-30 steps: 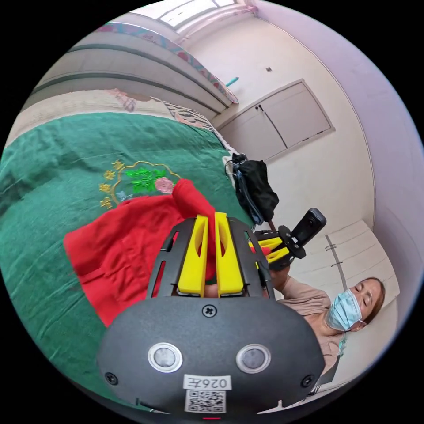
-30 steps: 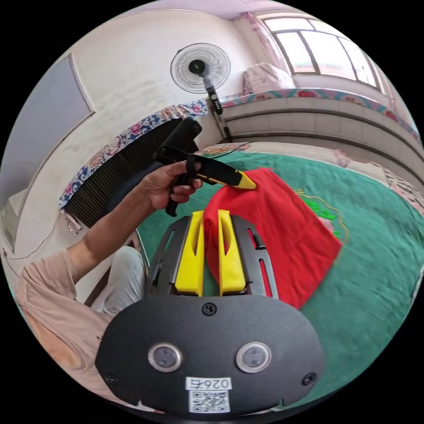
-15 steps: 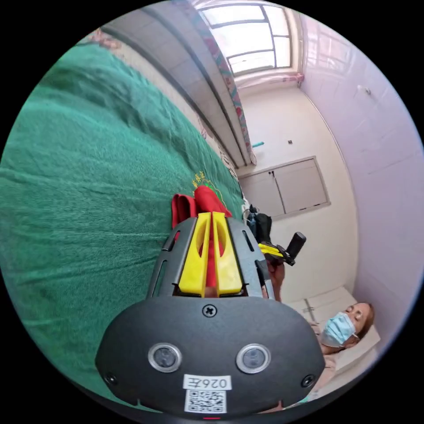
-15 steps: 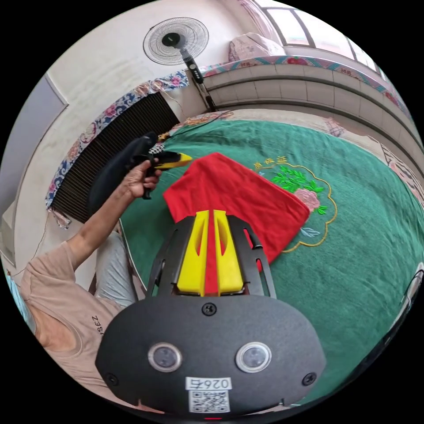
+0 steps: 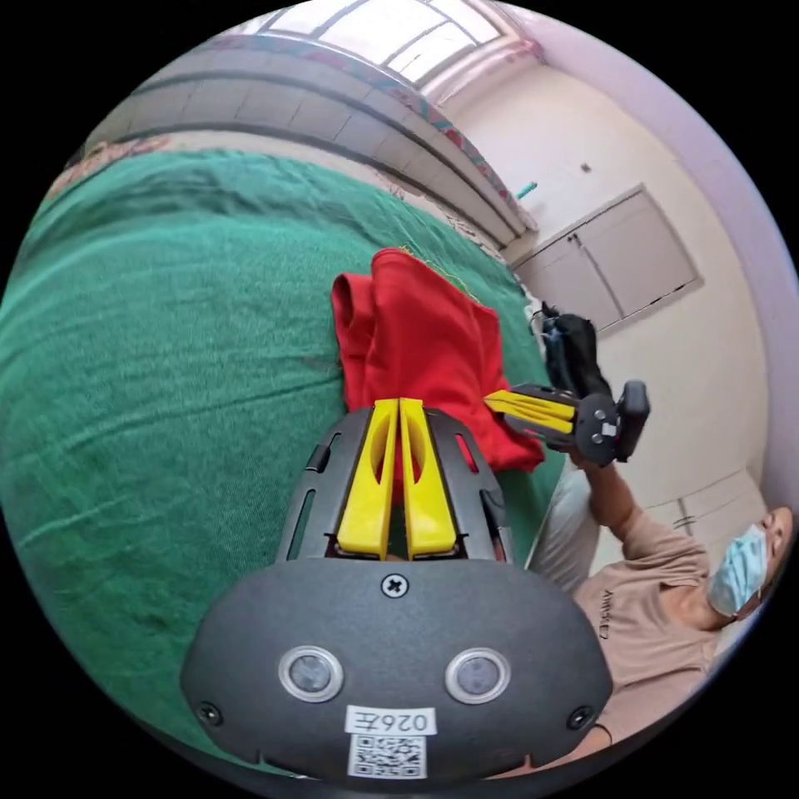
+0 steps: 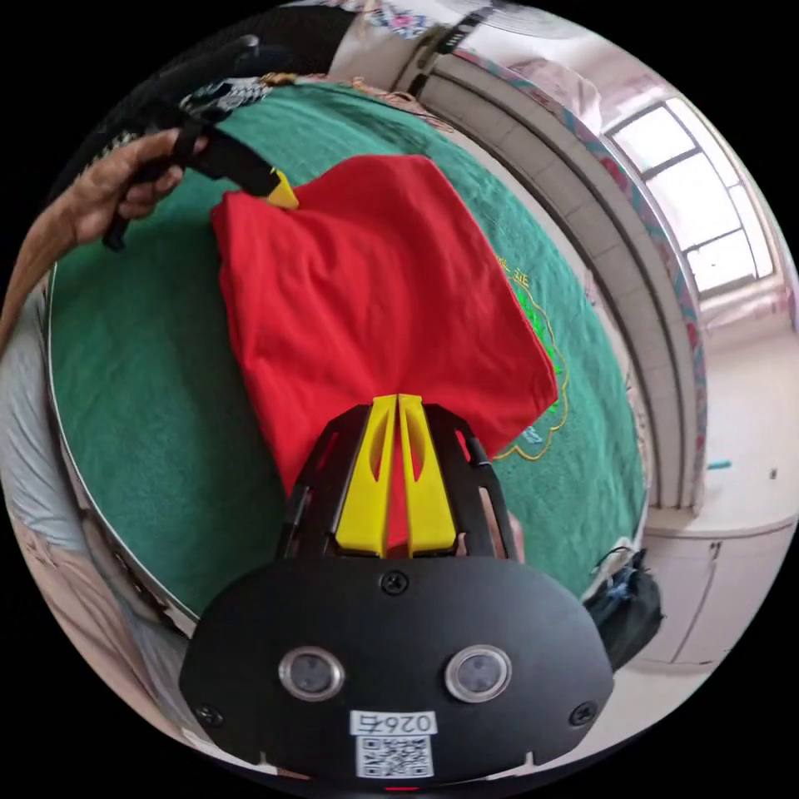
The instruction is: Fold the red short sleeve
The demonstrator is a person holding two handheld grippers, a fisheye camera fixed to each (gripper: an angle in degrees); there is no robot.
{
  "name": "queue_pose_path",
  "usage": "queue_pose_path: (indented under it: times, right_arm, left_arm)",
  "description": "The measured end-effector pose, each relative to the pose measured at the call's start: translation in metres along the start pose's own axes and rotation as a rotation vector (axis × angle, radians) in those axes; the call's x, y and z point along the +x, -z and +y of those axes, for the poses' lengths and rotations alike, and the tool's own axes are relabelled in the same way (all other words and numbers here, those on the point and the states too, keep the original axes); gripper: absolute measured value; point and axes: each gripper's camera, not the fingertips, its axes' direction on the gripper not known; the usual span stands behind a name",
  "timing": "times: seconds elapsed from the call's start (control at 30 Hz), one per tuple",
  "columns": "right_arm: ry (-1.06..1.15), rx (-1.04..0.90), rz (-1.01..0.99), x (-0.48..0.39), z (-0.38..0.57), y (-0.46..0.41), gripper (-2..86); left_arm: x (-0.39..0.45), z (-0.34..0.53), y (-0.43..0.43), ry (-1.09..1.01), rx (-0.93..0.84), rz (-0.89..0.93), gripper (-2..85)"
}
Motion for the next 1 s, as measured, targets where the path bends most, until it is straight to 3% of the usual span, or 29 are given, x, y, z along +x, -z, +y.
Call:
queue_pose_path:
  times: [0.1, 0.2, 0.3, 0.43, 0.53, 0.6, 0.67, 0.73, 0.8, 0.93, 1.0]
  right_arm:
    - [0.008, -0.024, 0.022, -0.007, -0.010, -0.009, -1.3]
    - [-0.152, 0.124, -0.087, 0.019, -0.007, 0.004, -1.4]
    - [-0.260, 0.352, -0.142, 0.036, 0.000, 0.025, -1.4]
    - [-0.320, 0.453, -0.064, 0.014, -0.036, 0.011, -1.3]
    - [-0.305, 0.453, -0.099, -0.018, -0.092, -0.020, -1.3]
    - [-0.254, 0.354, -0.111, -0.038, -0.136, -0.055, -1.4]
    - [-0.183, 0.072, -0.073, -0.060, -0.182, -0.118, -1.4]
    - [-0.197, 0.109, -0.037, -0.061, -0.180, -0.103, -1.5]
    - [-0.214, 0.220, -0.074, -0.056, -0.158, -0.073, -1.5]
    - [-0.341, 0.736, -0.167, -0.033, -0.016, 0.025, -1.5]
    - [-0.408, 0.872, -0.111, -0.027, 0.050, 0.052, -1.4]
  left_arm:
    - [0.000, 0.026, 0.022, 0.032, 0.185, 0.088, -1.0]
    - [0.032, 0.036, 0.032, -0.082, 0.285, 0.114, -1.0]
    - [0.065, 0.034, 0.018, -0.196, 0.175, 0.027, -1.0]
    - [0.077, 0.042, -0.031, -0.226, -0.091, -0.380, -0.9]
    - [0.067, 0.053, -0.033, -0.200, -0.091, -0.341, -0.9]
    - [0.065, 0.058, -0.030, -0.212, -0.114, -0.328, -1.0]
    - [0.062, 0.067, -0.025, -0.213, -0.099, -0.323, -1.0]
    - [0.061, 0.079, -0.018, -0.235, -0.088, -0.291, -1.0]
    - [0.066, 0.090, -0.006, -0.287, -0.026, -0.237, -1.0]
    - [0.091, 0.132, 0.051, -0.434, 0.287, -0.125, -1.0]
    - [0.103, 0.152, 0.078, -0.497, 0.381, -0.088, -1.0]
